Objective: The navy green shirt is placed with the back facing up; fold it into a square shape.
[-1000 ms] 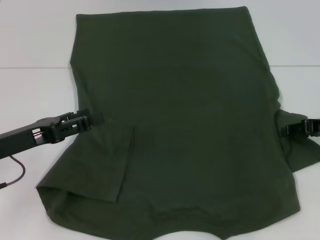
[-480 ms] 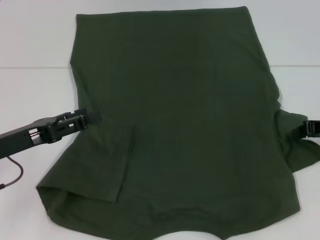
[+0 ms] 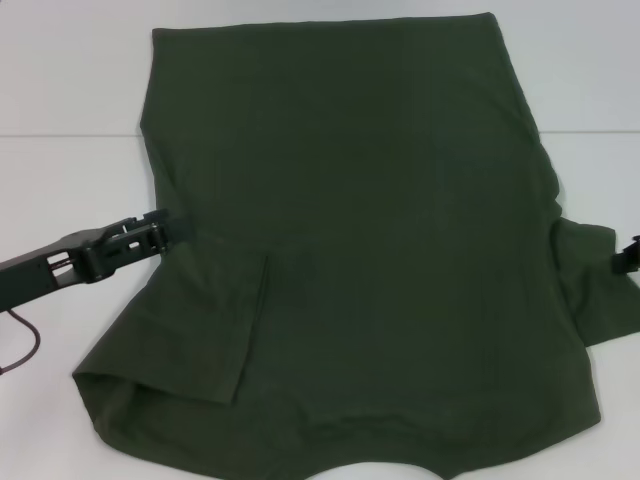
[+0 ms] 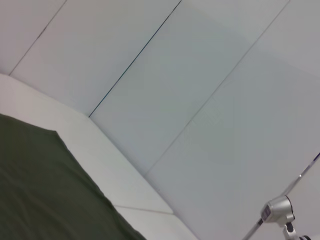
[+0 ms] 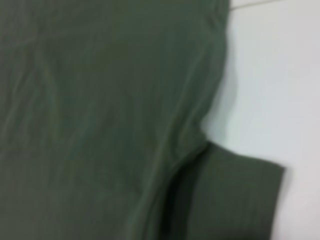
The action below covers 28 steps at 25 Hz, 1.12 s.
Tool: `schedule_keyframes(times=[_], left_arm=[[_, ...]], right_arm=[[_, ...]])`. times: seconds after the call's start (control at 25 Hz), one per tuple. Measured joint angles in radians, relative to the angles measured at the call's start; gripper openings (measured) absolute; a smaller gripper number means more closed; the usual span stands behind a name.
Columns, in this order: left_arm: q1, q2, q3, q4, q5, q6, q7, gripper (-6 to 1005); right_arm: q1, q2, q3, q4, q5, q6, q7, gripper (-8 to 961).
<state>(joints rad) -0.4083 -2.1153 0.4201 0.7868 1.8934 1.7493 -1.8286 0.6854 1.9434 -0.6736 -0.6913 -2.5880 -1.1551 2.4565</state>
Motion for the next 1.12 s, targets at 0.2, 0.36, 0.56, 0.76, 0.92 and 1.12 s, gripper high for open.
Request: schedule_keyframes(times=[0.2, 0.36, 0.56, 0.76, 0.92, 1.12], left_arm=[[0.006, 0.002, -0.037, 0.0, -0.013, 0.035, 0.0, 829], [0.008, 0.003, -0.075, 0.0, -0.015, 0.061, 0.0, 829], [0.013, 0.004, -0.112, 0.0, -0.024, 0.077, -0.005, 829], [0.015, 0.008, -0.117, 0.0, -0.029, 0.089, -0.025, 829], [0.016, 0.007, -0.117, 0.0, -0.029, 0.094, -0.034, 828], [0.016, 0.006, -0.116, 0.0, -0.031, 0.102, -0.041, 828]], right_arm=[[-0.034, -0.005, 0.006, -0.062, 0.0, -0.002, 0.037, 28], [-0.049, -0.017, 0.01, -0.074, 0.0, -0.002, 0.053, 28], [-0.056, -0.04, 0.013, -0.075, 0.0, 0.005, 0.08, 29], [-0.051, -0.063, 0.017, -0.075, 0.0, 0.013, 0.098, 28], [-0.037, -0.075, 0.017, -0.076, 0.0, 0.017, 0.1, 28], [-0.022, -0.082, 0.02, -0.076, 0.0, 0.011, 0.1, 29]])
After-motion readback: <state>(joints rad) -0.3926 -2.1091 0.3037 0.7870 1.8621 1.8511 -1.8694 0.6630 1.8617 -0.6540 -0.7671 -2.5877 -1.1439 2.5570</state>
